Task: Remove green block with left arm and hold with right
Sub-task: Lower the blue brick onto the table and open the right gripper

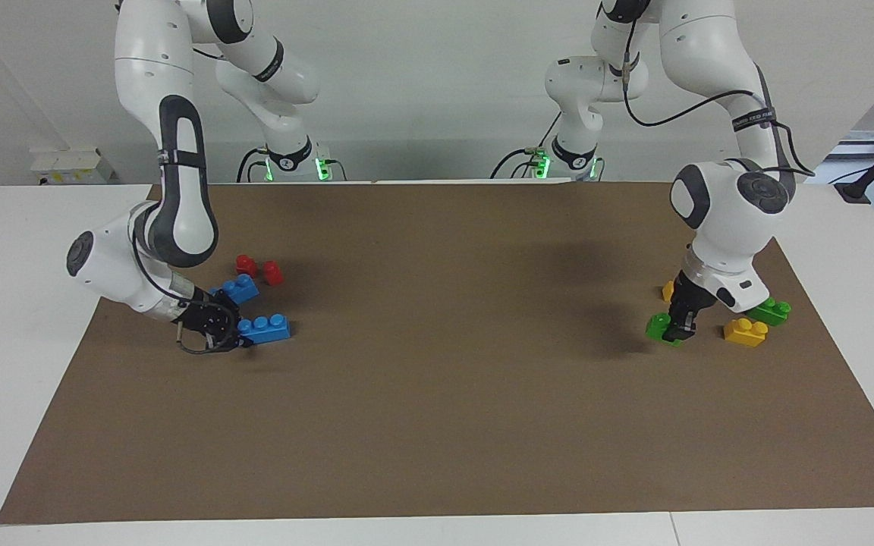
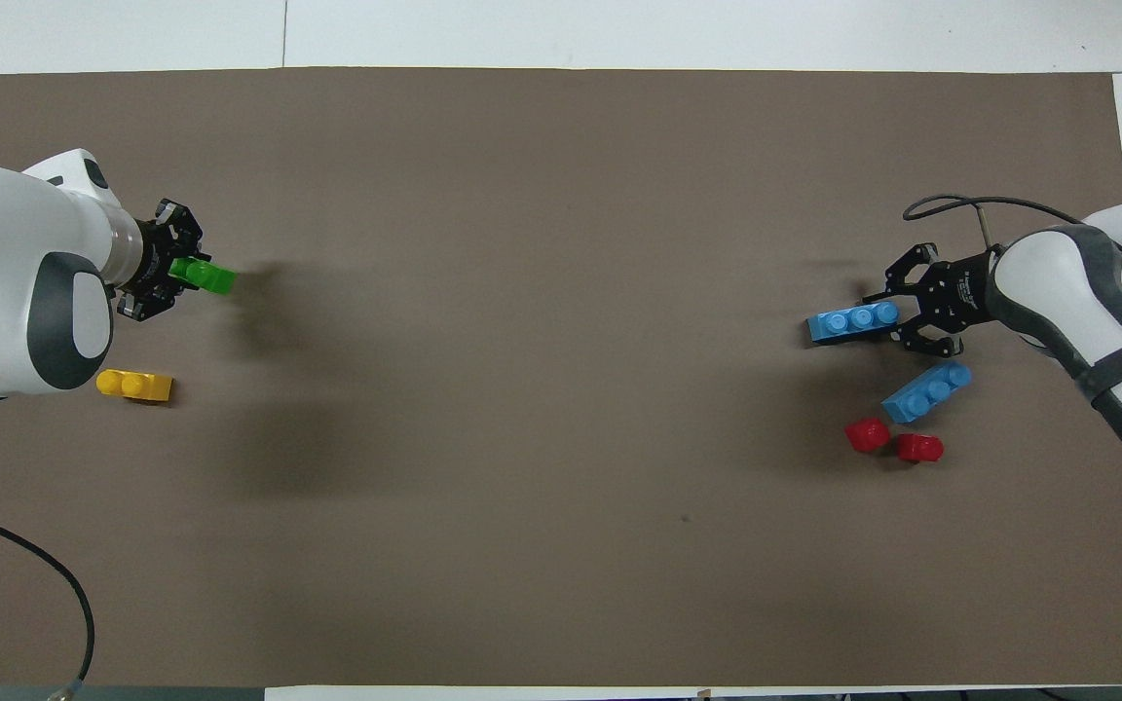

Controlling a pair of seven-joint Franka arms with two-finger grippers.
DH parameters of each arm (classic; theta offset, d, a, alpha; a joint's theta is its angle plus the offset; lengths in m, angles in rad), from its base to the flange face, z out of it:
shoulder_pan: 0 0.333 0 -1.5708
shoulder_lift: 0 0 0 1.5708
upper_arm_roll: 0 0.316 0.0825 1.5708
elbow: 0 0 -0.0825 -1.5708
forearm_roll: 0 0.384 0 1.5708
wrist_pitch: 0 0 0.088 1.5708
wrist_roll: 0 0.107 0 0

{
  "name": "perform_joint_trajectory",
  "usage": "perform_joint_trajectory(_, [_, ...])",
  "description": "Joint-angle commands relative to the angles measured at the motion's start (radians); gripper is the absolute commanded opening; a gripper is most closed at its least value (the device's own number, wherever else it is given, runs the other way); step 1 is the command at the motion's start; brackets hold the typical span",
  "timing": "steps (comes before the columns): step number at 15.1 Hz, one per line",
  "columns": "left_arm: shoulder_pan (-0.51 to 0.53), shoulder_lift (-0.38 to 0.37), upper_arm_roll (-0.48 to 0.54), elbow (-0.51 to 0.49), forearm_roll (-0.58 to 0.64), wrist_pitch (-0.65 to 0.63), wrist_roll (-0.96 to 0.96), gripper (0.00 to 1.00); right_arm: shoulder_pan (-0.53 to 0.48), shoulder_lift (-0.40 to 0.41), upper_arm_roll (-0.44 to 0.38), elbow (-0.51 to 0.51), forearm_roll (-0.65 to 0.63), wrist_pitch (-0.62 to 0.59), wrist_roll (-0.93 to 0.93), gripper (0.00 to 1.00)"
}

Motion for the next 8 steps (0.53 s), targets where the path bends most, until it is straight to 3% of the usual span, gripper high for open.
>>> perform_joint_trajectory(1, [0.048, 0.038, -0.007, 0.015, -0.008, 0.04, 0.082, 0.0, 0.005, -0.04, 0.002, 0.005, -0.041, 0.006, -0.058, 0.98])
perform_joint_trajectory(6, [0.06, 0.075, -0.007, 0.012, -0.007, 0.131, 0.119, 0.0, 0.054, -0.167, 0.015, 0.072, -0.378, -0.095, -0.355, 1.0])
perform_joint_trajectory(7, [0.06, 0.075, -0.007, 0.006, -0.007, 0.139, 0.156, 0.26, 0.066, -0.203, 0.015, 0.08, -0.42, -0.128, -0.426, 1.0])
perform_joint_trajectory(8, [0.06, 0.075, -0.007, 0.008, -0.007, 0.136, 0.188, 0.99, 0.074, -0.237, 0.015, 0.081, -0.438, -0.166, -0.518, 1.0])
